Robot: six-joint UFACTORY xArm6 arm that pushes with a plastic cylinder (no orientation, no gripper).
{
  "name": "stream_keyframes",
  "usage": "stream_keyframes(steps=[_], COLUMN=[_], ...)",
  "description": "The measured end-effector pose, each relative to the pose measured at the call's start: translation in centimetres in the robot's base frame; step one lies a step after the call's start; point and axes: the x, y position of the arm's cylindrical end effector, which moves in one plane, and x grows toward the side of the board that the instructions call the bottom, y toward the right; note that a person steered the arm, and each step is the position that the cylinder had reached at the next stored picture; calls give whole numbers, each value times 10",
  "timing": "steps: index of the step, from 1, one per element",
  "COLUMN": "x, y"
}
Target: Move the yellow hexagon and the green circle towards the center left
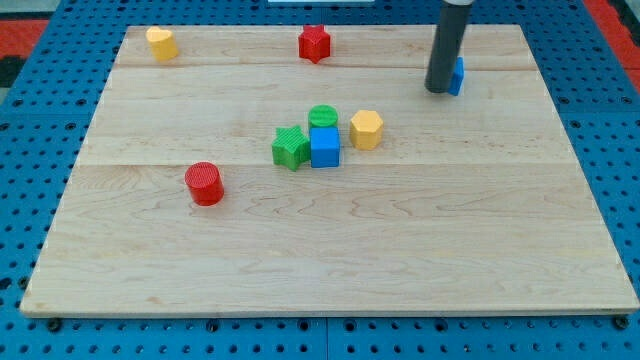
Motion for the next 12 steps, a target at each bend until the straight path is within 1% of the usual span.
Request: stream_keyframes(steps=[1,2,3,4,5,7,8,9,10,11,12], x=[-15,-76,-68,-10,17,28,63,77,85,57,53], y=[12,17,48,30,39,48,46,-10,-86,-137,-187])
